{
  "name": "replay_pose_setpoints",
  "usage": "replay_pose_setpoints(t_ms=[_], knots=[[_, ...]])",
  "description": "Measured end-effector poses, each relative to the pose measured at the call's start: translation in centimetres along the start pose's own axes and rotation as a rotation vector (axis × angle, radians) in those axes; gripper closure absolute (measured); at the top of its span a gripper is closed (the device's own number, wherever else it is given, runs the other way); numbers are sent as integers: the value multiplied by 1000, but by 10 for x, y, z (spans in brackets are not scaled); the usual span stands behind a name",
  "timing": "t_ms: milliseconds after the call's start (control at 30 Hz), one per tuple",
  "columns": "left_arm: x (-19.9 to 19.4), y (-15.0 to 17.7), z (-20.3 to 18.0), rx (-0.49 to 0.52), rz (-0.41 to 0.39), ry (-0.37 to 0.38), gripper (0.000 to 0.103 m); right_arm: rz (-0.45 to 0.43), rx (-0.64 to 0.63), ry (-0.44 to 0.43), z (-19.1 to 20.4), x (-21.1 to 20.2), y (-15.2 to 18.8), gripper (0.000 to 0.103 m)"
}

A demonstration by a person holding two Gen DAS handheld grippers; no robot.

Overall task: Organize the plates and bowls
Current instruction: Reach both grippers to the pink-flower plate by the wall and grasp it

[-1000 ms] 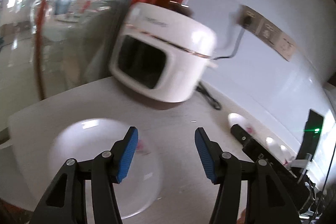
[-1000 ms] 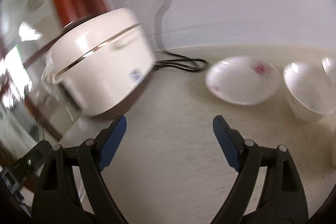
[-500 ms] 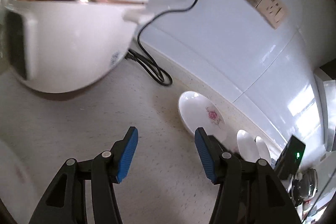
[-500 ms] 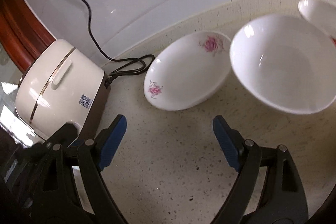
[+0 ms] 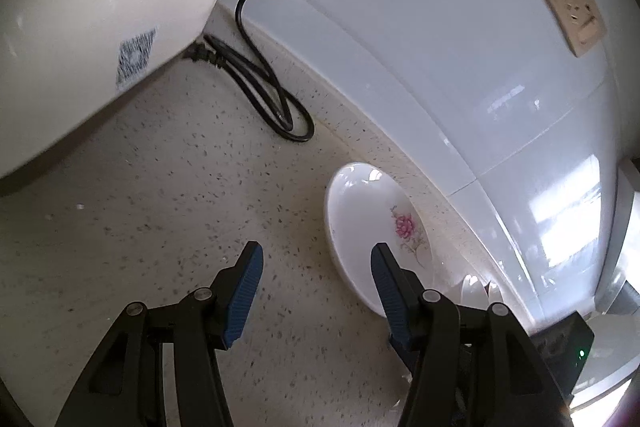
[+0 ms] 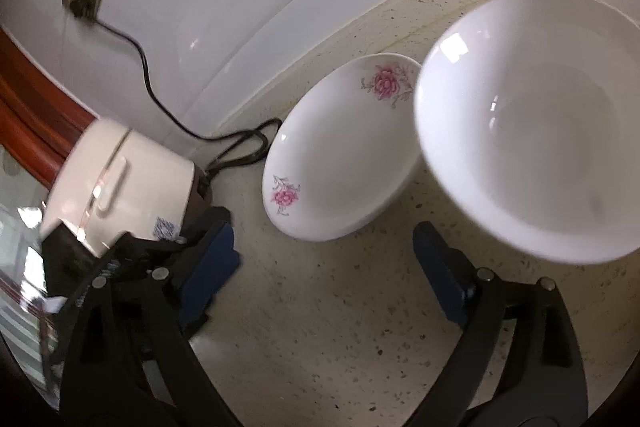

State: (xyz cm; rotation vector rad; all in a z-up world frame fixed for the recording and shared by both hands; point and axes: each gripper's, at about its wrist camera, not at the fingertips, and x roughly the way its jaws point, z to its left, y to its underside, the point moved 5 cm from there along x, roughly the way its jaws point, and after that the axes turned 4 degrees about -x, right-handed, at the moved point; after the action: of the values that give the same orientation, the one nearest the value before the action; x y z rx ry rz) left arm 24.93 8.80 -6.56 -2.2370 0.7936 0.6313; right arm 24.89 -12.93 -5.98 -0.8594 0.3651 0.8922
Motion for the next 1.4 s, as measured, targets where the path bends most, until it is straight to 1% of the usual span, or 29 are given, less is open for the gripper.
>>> replay_pose_setpoints(t_ms=[33, 133, 267, 367, 467, 533, 567, 600, 733, 800, 967, 1033, 1067, 1100, 1133, 1167, 1233, 1267, 1300, 1333, 1400], knots=[[4, 0, 2, -12, 7, 9, 46, -10, 14, -6, -3, -3, -1, 11], [19, 0, 3, -37, 43, 44, 47, -34, 18, 13, -7, -6, -4, 11], [34, 6, -7, -24, 93, 86, 50, -50, 12, 27, -11, -10, -7, 11], [43, 9, -15, -10, 118, 101, 56, -57, 14, 32, -13, -11, -8, 12], [48, 10, -18, -10, 132, 100, 61, -58, 4, 37, -13, -10, -8, 12], [54, 10, -19, 10, 134, 72, 80, -56, -14, 49, -12, -10, -7, 12], [57, 11, -19, 22, 137, 57, 83, -53, -27, 58, -10, -8, -7, 12], [59, 11, -21, 27, 139, 64, 84, -52, -33, 63, -10, -8, -6, 12], [62, 13, -22, 34, 137, 46, 85, -42, -50, 72, -8, -6, -5, 12], [55, 12, -16, 21, 140, 34, 85, -36, -62, 77, -7, -5, -5, 12], [41, 14, -5, 7, 151, 12, 87, 9, -163, 127, 0, -2, -1, 13], [32, 15, 2, 2, 151, 3, 87, 19, -194, 167, 2, 0, 1, 19], [27, 17, 7, -1, 149, -3, 87, 22, -209, 183, 3, 1, 2, 20], [23, 19, 9, -2, 147, -6, 87, 28, -224, 193, 4, 2, 2, 25], [18, 20, 13, -1, 143, -11, 87, 34, -233, 197, 4, 3, 3, 35], [14, 22, 17, 1, 138, -17, 87, 42, -240, 201, 5, 6, 4, 40], [2, 24, 25, 2, 126, -33, 87, 62, -261, 193, 7, 10, 6, 53], [-1, 26, 27, 1, 120, -40, 87, 78, -275, 178, 9, 13, 9, 57], [-6, 27, 30, 5, 115, -48, 87, 92, -281, 163, 11, 15, 11, 66], [-10, 29, 32, 10, 110, -53, 87, 104, -291, 149, 13, 18, 13, 72], [-17, 32, 36, 15, 100, -63, 87, 121, -338, 141, 21, 21, 19, 75]])
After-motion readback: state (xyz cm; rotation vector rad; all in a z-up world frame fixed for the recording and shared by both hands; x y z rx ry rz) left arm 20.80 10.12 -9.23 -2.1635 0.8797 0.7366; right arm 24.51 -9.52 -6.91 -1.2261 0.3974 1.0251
